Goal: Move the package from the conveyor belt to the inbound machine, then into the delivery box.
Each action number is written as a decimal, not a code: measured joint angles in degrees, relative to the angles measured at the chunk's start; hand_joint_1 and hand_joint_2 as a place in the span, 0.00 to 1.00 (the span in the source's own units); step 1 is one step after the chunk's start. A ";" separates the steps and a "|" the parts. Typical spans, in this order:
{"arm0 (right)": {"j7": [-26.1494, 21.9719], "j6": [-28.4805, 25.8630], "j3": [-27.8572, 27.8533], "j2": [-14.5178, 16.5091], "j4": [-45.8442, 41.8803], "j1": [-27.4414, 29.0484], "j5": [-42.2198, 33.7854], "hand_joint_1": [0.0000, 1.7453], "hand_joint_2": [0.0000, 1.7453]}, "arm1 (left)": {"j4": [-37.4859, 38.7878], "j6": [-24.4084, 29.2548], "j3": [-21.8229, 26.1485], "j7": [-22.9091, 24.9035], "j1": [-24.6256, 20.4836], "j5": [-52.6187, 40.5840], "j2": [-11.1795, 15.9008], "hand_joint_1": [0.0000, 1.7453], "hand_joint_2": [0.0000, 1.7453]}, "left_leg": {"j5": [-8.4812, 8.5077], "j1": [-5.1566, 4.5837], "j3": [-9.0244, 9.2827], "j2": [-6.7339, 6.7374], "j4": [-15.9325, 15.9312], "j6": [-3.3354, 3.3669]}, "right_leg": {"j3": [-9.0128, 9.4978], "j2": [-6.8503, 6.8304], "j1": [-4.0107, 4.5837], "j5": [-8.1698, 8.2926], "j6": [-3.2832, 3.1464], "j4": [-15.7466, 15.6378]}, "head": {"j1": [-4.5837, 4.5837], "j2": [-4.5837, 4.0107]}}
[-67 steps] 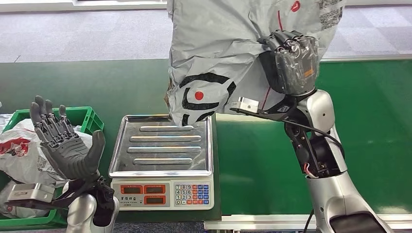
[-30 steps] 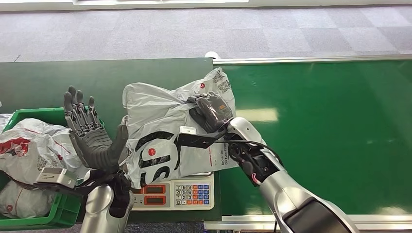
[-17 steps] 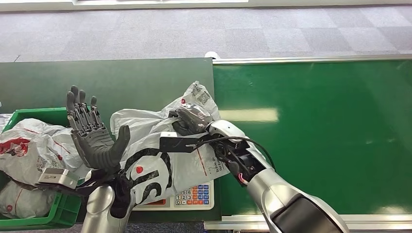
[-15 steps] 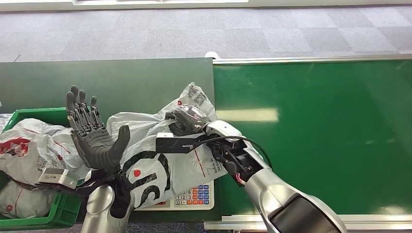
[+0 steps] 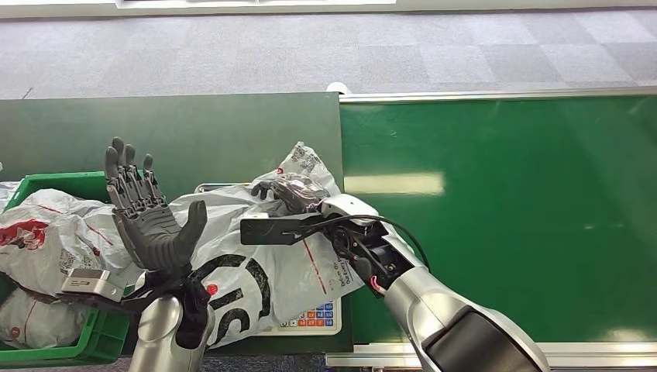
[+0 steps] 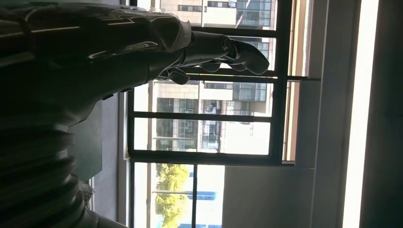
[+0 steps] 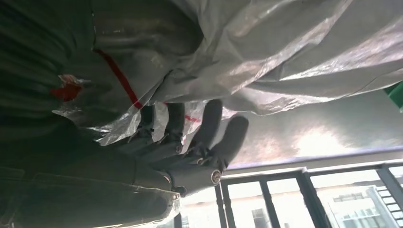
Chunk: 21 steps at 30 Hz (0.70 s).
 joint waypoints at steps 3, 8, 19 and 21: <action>1.04 -1.32 0.06 -0.01 0.00 -0.17 0.00 0.00 1.00 | 0.00 0.10 0.00 0.00 0.01 -0.01 0.11 0.00 1.00 | 0.00 0.00 0.00 0.00 0.00 0.00 | 0.00 0.00 0.00 0.00 0.00 0.00 | 0.00 0.00; 1.65 -1.90 0.20 -0.01 0.00 -0.25 -0.20 0.00 1.00 | 0.00 0.13 -0.02 0.00 0.01 -0.01 0.20 0.00 1.00 | 0.00 0.00 0.00 0.00 0.00 0.00 | 0.00 0.00 0.00 0.00 0.00 0.00 | 0.00 0.00; 1.29 -6.00 -4.69 -1.09 0.13 -0.63 -9.60 0.00 1.00 | 0.59 0.25 -0.26 0.00 0.00 -0.05 0.31 0.00 1.00 | 0.00 0.00 0.00 0.00 0.01 0.00 | -0.01 0.00 0.00 0.00 0.00 0.00 | 0.00 0.00; -1.65 -7.44 -6.69 -1.43 -0.08 -0.62 -12.62 0.00 1.00 | 0.80 0.45 -0.39 0.00 0.00 -0.05 0.32 0.00 1.00 | 0.00 0.00 0.00 0.01 0.01 0.00 | -0.02 0.00 0.00 0.00 0.00 0.00 | 0.00 0.00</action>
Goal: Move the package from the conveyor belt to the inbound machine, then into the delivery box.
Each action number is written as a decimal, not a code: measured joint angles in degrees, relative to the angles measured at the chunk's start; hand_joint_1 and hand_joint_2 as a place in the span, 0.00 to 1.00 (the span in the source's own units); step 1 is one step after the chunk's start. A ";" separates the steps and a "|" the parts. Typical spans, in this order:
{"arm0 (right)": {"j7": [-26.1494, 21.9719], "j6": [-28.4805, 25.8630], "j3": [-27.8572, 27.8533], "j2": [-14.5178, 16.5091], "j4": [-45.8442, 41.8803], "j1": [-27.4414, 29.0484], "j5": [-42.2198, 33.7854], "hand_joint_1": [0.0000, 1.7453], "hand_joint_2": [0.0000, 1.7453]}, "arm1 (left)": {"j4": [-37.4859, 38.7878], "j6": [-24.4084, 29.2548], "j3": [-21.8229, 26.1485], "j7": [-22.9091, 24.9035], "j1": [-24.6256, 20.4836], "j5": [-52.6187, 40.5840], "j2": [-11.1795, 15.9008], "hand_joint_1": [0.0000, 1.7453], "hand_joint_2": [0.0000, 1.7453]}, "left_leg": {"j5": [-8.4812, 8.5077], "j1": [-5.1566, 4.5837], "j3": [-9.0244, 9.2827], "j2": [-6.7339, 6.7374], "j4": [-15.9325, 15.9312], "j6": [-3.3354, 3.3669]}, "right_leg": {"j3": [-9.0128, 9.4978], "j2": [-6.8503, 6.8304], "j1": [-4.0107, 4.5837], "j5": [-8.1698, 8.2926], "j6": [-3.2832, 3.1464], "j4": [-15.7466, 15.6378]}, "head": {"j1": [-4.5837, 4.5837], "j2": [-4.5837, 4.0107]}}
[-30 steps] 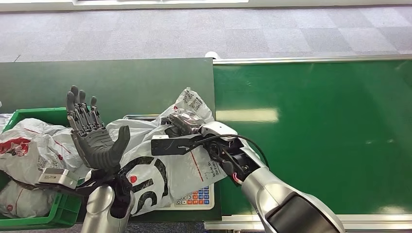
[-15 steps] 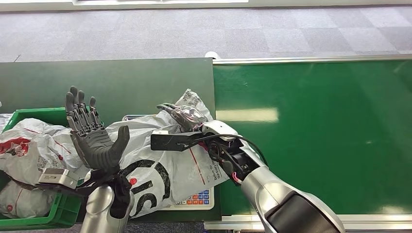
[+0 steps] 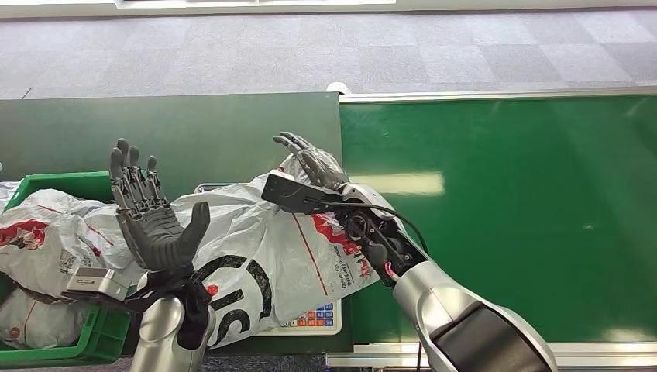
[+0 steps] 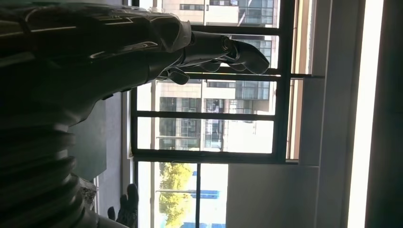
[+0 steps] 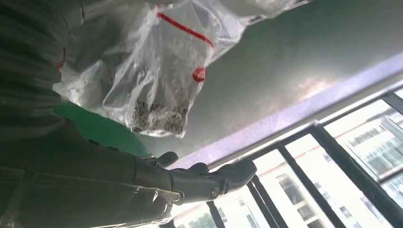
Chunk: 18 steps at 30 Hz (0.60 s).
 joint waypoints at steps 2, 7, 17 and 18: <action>-3.43 -0.61 -2.16 -0.33 -0.54 0.01 -2.98 0.00 1.00 | 0.18 0.33 -0.23 0.00 -0.01 0.00 0.03 0.00 1.00 | 0.00 0.00 0.00 0.00 0.00 0.00 | 0.00 0.00 0.00 0.00 0.00 0.00 | 0.00 0.00; -7.00 -0.88 -5.99 -0.93 -1.87 0.10 -5.85 0.00 1.00 | 0.46 0.53 -0.59 0.00 -0.04 0.00 0.12 0.00 1.00 | 0.00 0.00 0.00 0.02 0.00 0.00 | -0.01 0.01 0.00 0.00 0.00 0.00 | 0.00 0.00; -16.79 1.58 -10.73 -2.61 -14.32 7.77 -17.16 0.00 1.00 | 1.24 0.04 -0.97 0.00 -0.54 0.09 0.55 0.00 1.00 | -0.01 0.00 -0.02 0.01 0.00 0.00 | -0.03 0.01 0.00 -0.01 0.00 0.00 | 0.00 0.00; -16.89 1.68 -11.02 -2.94 -16.24 8.93 -17.84 0.00 1.00 | 1.41 -0.02 -0.99 0.00 -0.62 0.08 0.61 0.00 1.00 | -0.01 0.00 -0.02 0.02 0.00 0.00 | -0.03 0.01 0.00 -0.01 0.00 0.00 | 0.00 0.00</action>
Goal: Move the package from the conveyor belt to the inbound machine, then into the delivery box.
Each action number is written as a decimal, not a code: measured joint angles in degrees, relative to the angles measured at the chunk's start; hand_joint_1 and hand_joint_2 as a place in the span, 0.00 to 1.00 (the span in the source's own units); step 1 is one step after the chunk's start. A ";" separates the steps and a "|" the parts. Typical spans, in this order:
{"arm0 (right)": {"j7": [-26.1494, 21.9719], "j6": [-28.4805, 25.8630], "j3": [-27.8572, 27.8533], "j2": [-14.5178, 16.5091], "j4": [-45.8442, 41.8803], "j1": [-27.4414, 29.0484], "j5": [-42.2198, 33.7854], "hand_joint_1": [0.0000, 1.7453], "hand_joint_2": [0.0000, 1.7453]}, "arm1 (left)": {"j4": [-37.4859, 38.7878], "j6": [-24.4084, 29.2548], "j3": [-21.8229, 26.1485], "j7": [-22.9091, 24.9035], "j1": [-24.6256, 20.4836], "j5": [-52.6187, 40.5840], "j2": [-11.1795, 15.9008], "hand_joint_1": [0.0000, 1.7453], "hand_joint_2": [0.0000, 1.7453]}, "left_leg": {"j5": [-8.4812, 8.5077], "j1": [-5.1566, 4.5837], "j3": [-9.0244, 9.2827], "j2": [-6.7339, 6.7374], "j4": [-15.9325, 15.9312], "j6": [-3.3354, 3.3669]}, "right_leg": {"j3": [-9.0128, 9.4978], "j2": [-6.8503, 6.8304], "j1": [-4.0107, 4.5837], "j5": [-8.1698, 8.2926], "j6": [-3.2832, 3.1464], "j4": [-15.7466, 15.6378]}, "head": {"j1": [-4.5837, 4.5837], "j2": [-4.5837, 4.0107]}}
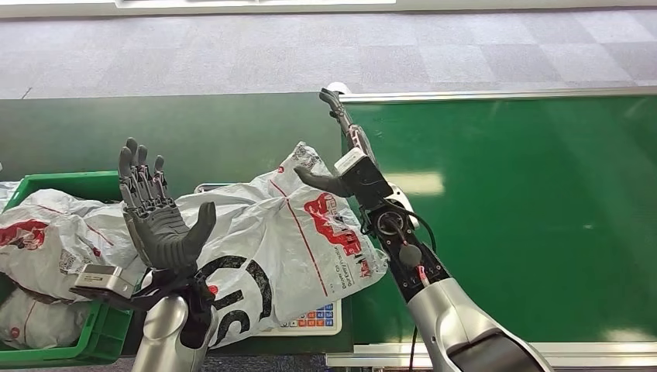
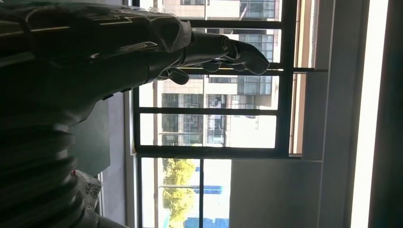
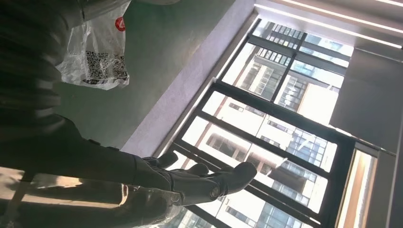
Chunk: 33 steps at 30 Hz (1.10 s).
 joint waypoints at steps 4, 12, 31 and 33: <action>-0.10 0.15 -0.84 -0.93 -5.00 2.84 -0.68 0.00 1.00 | 0.57 -0.15 -0.08 0.00 -0.17 0.00 0.16 0.00 1.00 | 0.00 0.00 0.00 0.01 0.00 0.00 | -0.01 0.01 0.00 0.00 0.00 0.00 | -0.01 0.00; 3.34 1.24 -4.74 -3.21 -11.51 8.84 -10.75 0.00 1.00 | 1.56 0.69 -1.10 0.00 -0.23 -0.79 0.61 0.00 1.00 | 0.00 0.00 0.00 -0.02 0.00 0.00 | -0.01 -0.01 0.00 0.00 0.00 0.00 | -0.01 0.00; 6.50 -6.28 -15.10 -6.91 -13.35 18.02 -17.53 0.00 1.00 | 4.52 3.73 -4.33 0.00 -0.24 -1.95 1.92 0.00 1.00 | -0.01 0.00 -0.03 -0.01 0.00 0.01 | -0.02 0.00 0.00 0.00 0.00 -0.01 | -0.01 0.00; 7.01 -7.50 -15.38 -6.92 -13.50 18.26 -17.83 0.00 1.00 | 4.90 3.82 -4.50 0.00 -0.24 -2.25 2.01 0.00 1.00 | -0.01 0.00 -0.03 -0.01 0.00 0.01 | -0.02 0.00 -0.01 0.00 0.00 -0.01 | 0.00 0.00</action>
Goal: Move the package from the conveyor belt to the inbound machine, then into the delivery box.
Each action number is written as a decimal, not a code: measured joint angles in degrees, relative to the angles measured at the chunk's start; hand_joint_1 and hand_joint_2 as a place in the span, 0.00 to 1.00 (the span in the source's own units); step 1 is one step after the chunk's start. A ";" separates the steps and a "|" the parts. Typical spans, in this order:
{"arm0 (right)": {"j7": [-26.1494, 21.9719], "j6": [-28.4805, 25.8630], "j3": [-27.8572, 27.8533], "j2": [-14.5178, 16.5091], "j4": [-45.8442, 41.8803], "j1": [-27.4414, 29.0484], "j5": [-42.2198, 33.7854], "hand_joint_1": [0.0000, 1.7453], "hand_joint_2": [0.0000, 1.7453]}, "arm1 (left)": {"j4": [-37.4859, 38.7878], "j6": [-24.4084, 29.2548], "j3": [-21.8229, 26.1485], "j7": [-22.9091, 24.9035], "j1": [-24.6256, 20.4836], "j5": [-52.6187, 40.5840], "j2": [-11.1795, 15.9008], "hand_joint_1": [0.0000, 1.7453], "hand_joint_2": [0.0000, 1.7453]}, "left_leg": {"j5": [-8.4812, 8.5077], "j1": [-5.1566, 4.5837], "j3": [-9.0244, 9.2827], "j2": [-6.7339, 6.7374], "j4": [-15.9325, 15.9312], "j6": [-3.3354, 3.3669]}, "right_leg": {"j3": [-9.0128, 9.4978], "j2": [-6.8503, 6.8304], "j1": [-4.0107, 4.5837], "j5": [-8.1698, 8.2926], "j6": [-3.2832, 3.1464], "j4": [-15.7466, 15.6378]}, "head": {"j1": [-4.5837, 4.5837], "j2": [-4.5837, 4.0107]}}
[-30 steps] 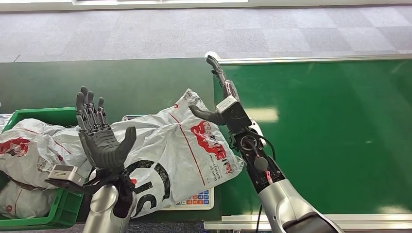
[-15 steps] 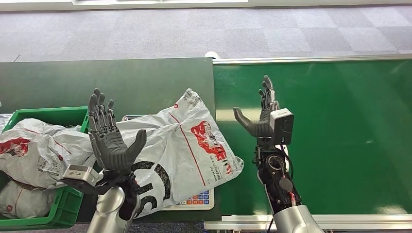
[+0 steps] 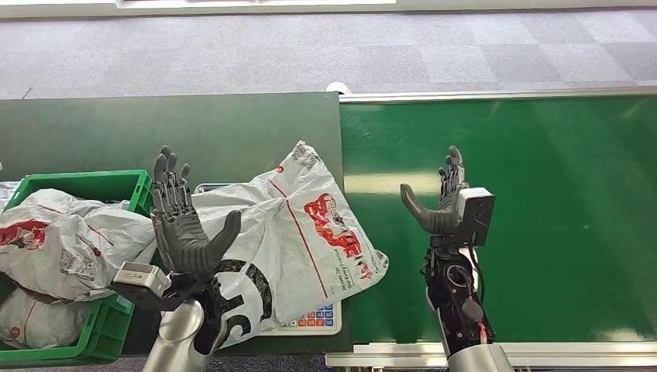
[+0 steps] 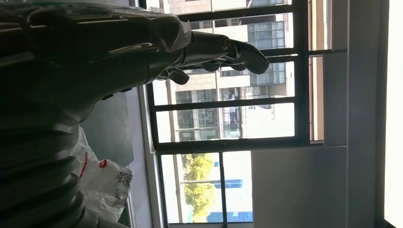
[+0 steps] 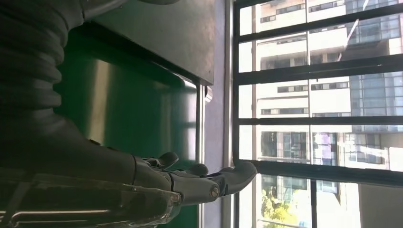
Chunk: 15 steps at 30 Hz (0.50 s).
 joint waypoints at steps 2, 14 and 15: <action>0.71 -1.20 -0.10 -0.01 -0.10 0.37 -0.21 0.00 1.00 | 0.63 0.16 -0.28 0.00 -0.01 -0.69 0.14 0.00 1.00 | 0.00 0.00 0.00 0.01 0.00 0.00 | 0.00 0.00 0.00 0.00 0.00 0.00 | -0.01 0.00; 3.32 -2.99 0.28 -0.02 -0.02 1.63 1.12 0.00 1.00 | 8.44 -1.15 -1.06 3.70 -0.37 -14.84 2.35 0.00 1.00 | 0.00 0.00 -0.02 0.01 -0.01 0.00 | 0.00 0.01 0.01 0.00 0.00 0.00 | -0.01 0.00; 3.41 -3.02 0.30 -0.04 -0.01 1.73 1.38 0.00 1.00 | 8.10 -1.86 -0.62 4.10 -0.09 -16.14 2.75 0.00 1.00 | 0.00 0.00 -0.02 0.02 -0.01 0.00 | 0.00 0.01 0.01 0.00 0.00 0.01 | -0.01 0.00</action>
